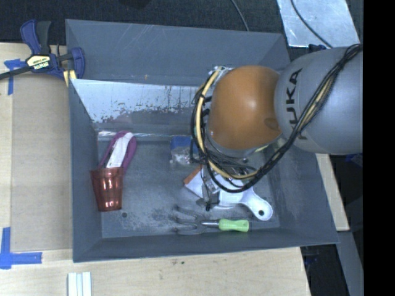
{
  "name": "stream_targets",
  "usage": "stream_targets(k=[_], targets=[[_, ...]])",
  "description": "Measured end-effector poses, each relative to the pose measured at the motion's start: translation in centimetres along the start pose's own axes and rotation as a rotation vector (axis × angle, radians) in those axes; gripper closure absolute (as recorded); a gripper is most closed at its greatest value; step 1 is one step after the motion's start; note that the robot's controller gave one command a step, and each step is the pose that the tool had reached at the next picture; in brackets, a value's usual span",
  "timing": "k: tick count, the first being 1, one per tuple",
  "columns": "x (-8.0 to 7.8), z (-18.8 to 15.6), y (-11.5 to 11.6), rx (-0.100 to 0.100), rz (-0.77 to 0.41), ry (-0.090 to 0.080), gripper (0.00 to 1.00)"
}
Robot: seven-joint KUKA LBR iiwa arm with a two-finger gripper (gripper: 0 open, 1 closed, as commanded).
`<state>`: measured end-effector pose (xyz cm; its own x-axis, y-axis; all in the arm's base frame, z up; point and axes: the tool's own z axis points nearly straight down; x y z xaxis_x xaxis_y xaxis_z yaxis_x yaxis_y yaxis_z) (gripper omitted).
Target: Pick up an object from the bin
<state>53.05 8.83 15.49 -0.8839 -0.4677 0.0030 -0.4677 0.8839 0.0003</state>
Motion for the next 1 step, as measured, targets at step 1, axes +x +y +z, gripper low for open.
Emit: stream_targets(k=[1], targets=[[-6.08,-0.38,4.45,-0.001,0.286,-0.027,0.0]])
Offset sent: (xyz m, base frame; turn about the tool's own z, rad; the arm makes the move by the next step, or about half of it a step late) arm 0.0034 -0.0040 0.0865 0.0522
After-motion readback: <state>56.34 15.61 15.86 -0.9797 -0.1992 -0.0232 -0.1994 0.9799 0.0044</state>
